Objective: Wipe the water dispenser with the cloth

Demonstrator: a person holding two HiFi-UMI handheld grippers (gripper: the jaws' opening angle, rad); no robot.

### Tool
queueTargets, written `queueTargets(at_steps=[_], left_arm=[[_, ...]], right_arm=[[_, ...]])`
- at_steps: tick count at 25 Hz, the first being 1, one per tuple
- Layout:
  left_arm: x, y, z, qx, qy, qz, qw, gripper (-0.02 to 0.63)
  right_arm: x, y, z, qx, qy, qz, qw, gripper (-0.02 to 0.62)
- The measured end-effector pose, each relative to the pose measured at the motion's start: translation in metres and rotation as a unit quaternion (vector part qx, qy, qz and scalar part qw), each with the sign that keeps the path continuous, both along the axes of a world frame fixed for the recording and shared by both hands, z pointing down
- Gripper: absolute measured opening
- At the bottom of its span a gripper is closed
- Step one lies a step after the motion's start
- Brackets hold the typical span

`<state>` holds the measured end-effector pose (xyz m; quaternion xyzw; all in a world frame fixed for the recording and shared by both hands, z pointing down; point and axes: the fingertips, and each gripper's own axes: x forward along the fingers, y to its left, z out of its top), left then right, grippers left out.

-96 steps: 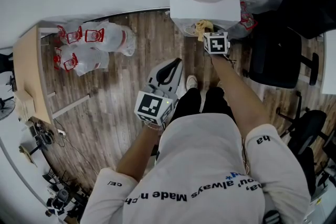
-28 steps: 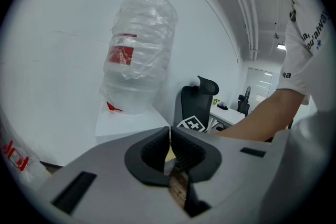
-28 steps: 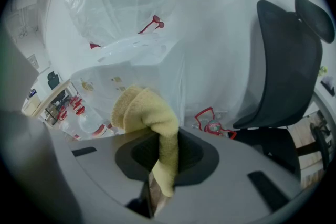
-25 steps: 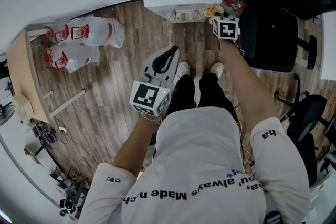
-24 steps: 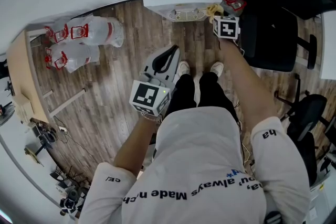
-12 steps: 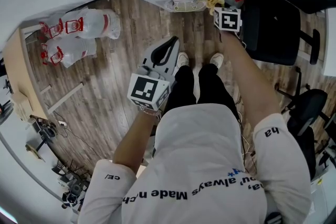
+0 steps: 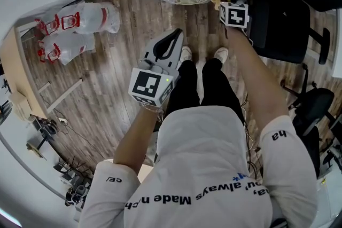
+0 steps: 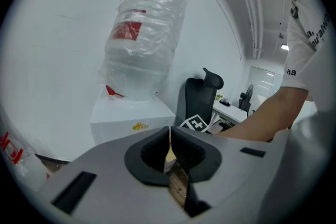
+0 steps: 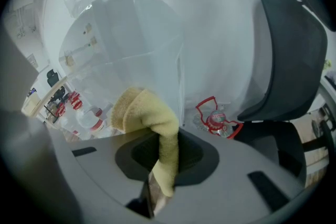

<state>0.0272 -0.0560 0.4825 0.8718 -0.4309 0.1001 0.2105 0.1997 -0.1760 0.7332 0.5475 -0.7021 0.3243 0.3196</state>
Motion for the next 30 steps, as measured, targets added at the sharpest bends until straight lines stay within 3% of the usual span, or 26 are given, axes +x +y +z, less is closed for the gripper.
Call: queueTargets(at_steps=[30], left_arm=[[-0.001, -0.001, 0.076, -0.014, 0.002, -0.002, 0.9999, 0.028]], right_arm=[[0.006, -0.005, 0.067, 0.005, 0.010, -0.008, 1.000, 0.060]])
